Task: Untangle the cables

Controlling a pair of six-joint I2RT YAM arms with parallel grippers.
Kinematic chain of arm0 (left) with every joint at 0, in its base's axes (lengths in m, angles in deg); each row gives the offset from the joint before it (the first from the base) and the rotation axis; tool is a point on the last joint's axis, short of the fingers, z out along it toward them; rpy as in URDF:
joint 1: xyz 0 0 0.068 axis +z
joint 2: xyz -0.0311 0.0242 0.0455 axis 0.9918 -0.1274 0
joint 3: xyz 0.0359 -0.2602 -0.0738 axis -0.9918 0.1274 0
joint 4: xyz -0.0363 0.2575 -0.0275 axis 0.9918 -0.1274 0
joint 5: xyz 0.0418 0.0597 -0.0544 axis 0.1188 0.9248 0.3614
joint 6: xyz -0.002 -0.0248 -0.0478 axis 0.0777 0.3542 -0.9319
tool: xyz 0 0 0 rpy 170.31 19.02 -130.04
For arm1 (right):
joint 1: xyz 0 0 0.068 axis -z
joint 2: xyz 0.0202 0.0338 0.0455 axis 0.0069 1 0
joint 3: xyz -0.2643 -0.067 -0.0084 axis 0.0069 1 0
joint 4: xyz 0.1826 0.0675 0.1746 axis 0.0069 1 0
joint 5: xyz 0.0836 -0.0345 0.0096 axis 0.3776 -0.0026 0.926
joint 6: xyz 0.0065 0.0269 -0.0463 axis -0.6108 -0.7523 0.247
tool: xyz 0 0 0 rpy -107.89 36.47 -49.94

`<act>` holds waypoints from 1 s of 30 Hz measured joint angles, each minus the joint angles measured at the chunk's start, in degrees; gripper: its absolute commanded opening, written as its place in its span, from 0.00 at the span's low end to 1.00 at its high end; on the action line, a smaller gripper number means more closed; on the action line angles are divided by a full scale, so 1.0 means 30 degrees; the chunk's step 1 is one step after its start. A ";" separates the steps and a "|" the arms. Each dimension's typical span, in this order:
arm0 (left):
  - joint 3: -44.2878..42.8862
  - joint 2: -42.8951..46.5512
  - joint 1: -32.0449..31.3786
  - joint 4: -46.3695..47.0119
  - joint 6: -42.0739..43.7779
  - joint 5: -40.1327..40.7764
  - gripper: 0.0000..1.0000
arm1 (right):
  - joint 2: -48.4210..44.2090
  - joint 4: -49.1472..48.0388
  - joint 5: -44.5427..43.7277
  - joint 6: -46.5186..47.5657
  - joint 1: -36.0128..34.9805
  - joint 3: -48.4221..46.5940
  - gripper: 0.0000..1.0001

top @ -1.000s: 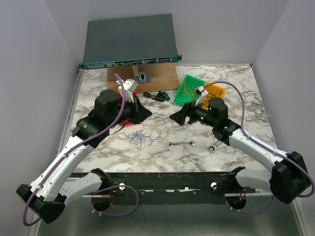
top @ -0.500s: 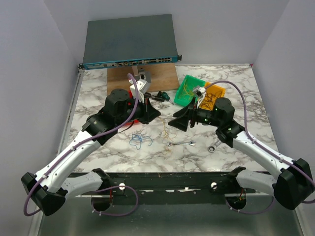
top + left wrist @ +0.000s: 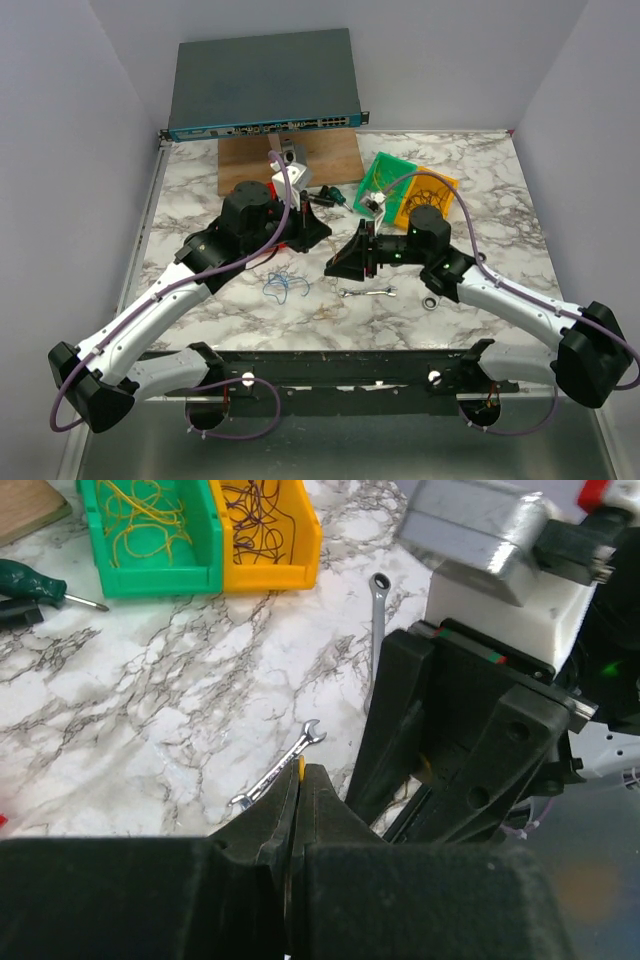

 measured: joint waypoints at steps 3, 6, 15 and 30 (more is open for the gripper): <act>0.0000 0.0000 -0.0015 0.0182 0.0000 0.0168 0.10 | 0.0036 0.0452 -0.0379 0.0248 -0.0182 -0.0109 0.01; 0.0015 0.0000 -0.0036 0.0350 0.0007 0.0437 0.40 | 0.0036 0.1464 -0.1588 0.0452 -0.0197 -0.0423 0.01; 0.2273 0.2331 -0.0029 0.0321 -0.0845 0.3213 0.93 | 0.0036 0.5770 -0.9282 0.0780 -0.0197 -0.3672 0.01; 0.5799 0.4641 0.0532 -0.2339 -0.4138 0.8976 0.99 | 0.3716 0.8531 -1.5256 0.1297 0.2113 -1.1460 0.01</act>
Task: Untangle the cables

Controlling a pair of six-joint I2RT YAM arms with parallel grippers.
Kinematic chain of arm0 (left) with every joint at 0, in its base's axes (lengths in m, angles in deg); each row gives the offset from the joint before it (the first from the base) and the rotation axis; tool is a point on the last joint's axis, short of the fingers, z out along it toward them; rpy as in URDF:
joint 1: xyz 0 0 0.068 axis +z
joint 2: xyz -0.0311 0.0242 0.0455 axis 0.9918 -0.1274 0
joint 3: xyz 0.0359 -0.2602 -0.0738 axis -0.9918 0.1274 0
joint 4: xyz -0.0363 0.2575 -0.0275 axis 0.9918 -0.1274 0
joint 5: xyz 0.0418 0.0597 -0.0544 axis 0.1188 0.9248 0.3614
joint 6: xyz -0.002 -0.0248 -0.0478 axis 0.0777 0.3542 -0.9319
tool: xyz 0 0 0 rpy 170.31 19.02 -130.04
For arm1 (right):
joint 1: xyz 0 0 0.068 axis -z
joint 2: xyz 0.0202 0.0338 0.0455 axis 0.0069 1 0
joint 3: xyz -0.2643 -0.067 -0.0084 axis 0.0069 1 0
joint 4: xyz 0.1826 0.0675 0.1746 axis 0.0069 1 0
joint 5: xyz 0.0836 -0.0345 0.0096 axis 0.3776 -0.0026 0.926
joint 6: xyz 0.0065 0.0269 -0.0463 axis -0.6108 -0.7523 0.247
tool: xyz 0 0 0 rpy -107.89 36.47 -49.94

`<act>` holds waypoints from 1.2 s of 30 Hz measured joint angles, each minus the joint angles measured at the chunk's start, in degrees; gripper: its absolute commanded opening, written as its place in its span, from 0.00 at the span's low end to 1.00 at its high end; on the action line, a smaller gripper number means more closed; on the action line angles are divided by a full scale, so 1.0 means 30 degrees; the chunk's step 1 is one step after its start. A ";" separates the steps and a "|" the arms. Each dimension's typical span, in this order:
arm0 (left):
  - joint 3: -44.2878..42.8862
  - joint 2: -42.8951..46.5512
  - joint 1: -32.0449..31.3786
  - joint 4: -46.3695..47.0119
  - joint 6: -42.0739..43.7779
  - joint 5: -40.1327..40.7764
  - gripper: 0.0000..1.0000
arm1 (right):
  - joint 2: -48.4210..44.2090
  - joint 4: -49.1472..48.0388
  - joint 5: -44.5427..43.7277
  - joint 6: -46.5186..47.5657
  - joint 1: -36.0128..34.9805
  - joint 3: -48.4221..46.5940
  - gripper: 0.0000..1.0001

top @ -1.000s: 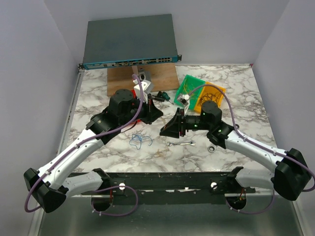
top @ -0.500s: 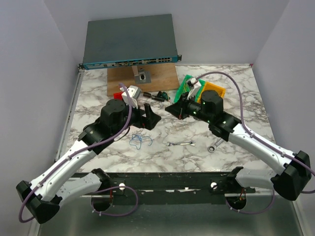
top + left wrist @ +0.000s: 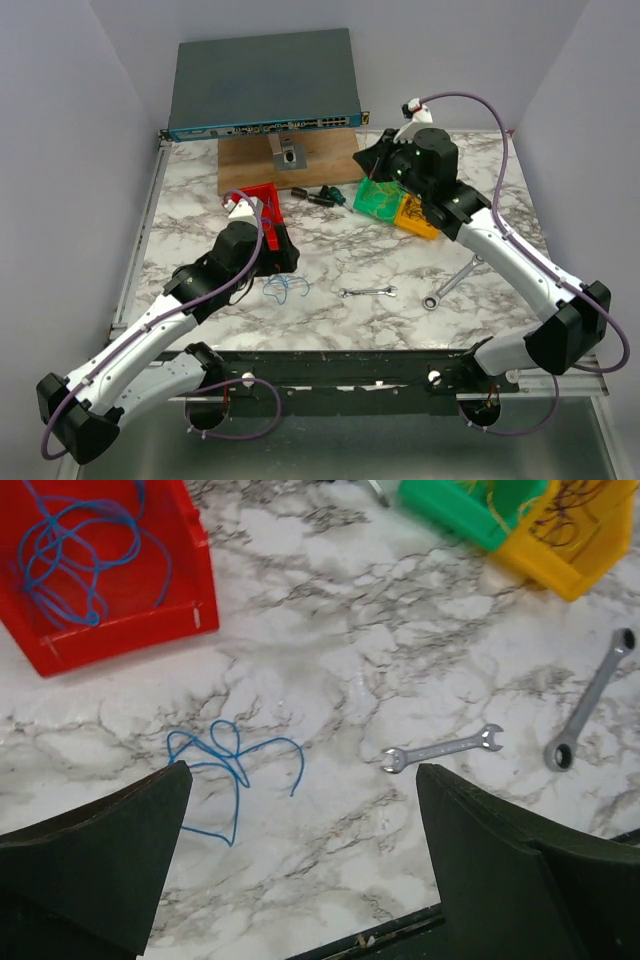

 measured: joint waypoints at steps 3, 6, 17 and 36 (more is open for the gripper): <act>0.0073 -0.1027 0.0029 -0.0940 -0.0823 0.0656 0.99 | 0.0801 -0.0160 0.0022 -0.0124 0.0940 -0.0160 0.01; 0.0503 -0.1887 0.0051 -0.1064 -0.1355 0.0736 0.98 | 0.1596 -0.0634 0.0087 -0.0175 0.1698 -0.0160 0.01; 0.3053 -0.4226 0.0066 -0.0080 -0.3781 0.0729 0.90 | 0.4284 -0.5756 0.1923 -0.0969 0.4138 0.0976 0.01; 0.4415 -0.5778 0.0066 0.2244 -0.5763 0.0743 0.76 | 0.5858 -1.0826 0.6827 -0.1610 0.4634 0.0226 0.01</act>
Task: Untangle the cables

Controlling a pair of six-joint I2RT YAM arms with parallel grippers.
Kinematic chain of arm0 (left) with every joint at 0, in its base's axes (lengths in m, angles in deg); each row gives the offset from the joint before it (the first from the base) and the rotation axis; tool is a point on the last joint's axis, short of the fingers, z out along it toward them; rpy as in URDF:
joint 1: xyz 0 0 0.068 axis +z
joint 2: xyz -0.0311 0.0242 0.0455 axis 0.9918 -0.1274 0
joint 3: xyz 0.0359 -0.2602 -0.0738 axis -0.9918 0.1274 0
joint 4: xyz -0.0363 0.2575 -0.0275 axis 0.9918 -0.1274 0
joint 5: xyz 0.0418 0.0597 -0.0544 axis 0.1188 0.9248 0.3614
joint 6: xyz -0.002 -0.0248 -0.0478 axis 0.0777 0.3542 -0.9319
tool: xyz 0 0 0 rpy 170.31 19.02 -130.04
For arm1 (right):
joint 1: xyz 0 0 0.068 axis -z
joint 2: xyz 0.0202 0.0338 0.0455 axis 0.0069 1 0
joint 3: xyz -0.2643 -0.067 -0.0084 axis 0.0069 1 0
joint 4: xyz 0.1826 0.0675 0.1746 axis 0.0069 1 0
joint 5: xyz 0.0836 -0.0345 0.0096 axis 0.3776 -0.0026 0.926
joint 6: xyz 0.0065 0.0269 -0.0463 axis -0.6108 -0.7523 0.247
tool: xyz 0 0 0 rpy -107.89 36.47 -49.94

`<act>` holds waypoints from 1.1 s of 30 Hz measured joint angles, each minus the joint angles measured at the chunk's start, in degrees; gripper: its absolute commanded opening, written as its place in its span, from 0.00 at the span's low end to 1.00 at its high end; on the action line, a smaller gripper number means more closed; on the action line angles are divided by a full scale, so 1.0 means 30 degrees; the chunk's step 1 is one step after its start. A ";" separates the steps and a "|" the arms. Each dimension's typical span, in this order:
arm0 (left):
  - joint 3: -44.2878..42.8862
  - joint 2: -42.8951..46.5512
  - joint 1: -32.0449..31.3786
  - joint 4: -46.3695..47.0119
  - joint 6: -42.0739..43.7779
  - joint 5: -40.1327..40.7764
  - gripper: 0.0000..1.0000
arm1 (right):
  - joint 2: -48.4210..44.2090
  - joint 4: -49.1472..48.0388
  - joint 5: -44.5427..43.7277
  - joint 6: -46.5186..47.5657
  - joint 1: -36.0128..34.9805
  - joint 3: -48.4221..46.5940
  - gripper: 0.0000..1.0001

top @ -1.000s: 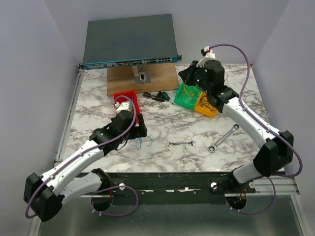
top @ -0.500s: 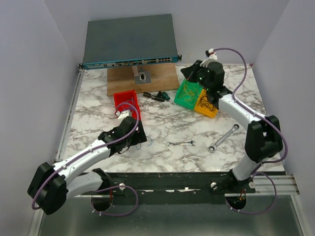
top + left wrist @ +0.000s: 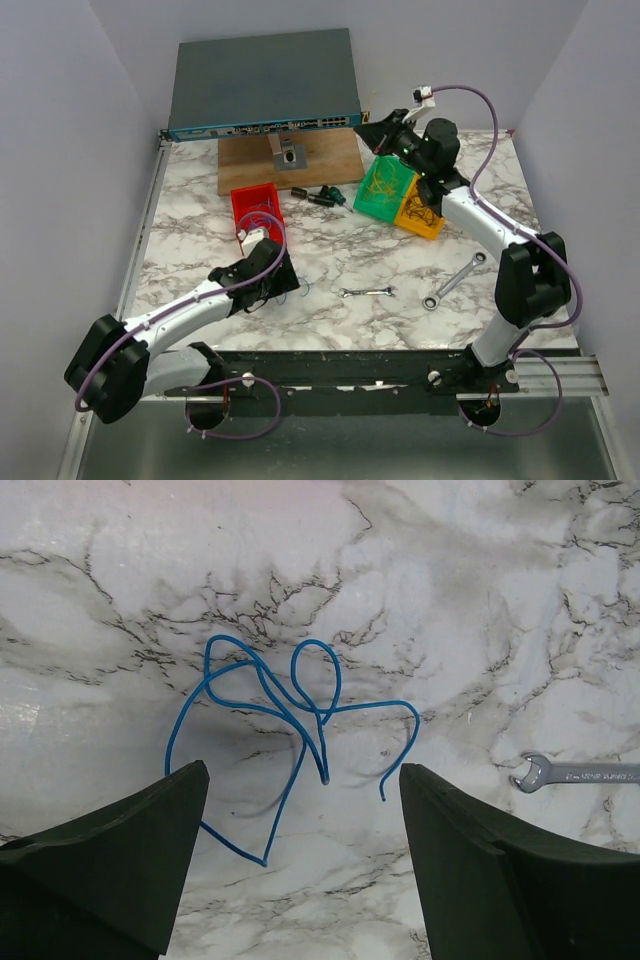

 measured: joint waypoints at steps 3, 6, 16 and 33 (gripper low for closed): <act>0.0000 -0.0415 0.0000 0.0211 -0.0153 0.0007 0.71 | 0.0138 -0.0780 0.0044 0.0007 0.0007 0.0612 0.01; 0.0000 -0.0721 0.0000 0.0503 -0.0270 0.0015 0.65 | 0.0423 -0.1581 0.0044 0.0015 0.0051 0.1625 0.01; 0.0000 -0.2091 0.0000 0.1231 -0.0714 0.0335 0.10 | 0.1158 -0.1851 -0.1566 0.0058 0.1035 0.4743 0.01; -0.0772 0.0656 0.0000 0.0430 0.1071 0.1785 0.00 | 0.7096 0.9653 -0.8648 -0.1319 0.1239 -0.2805 0.01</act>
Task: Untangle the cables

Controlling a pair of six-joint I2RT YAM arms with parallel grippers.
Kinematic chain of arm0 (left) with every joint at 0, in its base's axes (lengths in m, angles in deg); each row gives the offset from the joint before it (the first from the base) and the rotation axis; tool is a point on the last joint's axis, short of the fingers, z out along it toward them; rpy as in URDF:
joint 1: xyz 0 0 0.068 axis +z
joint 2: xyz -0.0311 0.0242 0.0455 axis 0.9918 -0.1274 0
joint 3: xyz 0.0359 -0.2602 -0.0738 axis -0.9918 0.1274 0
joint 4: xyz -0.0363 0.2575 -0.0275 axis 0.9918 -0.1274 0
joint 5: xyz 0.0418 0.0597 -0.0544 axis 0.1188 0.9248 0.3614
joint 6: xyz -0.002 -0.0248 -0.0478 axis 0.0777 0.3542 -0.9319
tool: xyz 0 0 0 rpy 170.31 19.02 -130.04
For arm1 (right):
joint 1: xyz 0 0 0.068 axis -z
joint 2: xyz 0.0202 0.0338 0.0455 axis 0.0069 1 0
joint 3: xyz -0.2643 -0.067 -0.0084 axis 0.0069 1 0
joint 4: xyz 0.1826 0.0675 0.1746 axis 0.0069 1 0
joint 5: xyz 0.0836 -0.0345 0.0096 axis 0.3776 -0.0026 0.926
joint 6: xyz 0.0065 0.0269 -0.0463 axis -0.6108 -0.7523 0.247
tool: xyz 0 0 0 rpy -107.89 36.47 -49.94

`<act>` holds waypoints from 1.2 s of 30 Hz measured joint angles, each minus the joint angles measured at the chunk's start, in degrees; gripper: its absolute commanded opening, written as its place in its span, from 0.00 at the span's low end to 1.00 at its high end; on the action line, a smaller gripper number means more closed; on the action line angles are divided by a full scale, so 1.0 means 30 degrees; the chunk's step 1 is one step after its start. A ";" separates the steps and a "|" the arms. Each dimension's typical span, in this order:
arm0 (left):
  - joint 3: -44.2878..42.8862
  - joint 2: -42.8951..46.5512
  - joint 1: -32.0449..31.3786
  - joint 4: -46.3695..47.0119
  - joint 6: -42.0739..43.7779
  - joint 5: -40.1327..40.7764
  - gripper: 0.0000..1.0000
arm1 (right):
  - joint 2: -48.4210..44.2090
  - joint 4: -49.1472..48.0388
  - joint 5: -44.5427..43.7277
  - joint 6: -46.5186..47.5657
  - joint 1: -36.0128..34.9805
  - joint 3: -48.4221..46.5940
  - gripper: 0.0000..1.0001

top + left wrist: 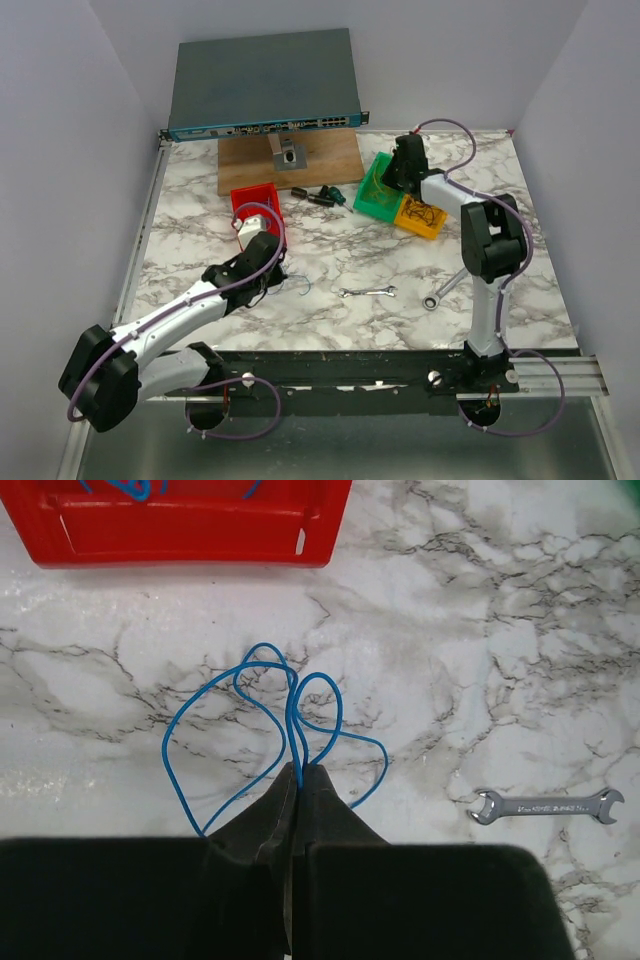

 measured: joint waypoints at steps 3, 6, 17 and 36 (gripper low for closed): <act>-0.0393 0.0488 0.0000 -0.0175 0.0430 0.0007 0.03 | 0.1435 0.1945 -0.0495 -0.0357 -0.0058 -0.1960 0.18; -0.0641 0.0809 0.0000 -0.0430 0.0954 -0.0007 0.20 | 0.2295 0.3337 -0.0743 -0.0590 -0.0175 -0.3475 0.38; -0.0765 0.1479 0.0000 -0.1195 0.2346 -0.0743 0.98 | 0.0627 0.4794 -0.0984 -0.0554 -0.0415 -0.2739 0.64; 0.0335 -0.2353 0.0270 -0.1537 -0.0401 -0.1217 0.97 | -1.0178 0.2441 0.1923 -0.0182 -0.0554 0.5982 1.00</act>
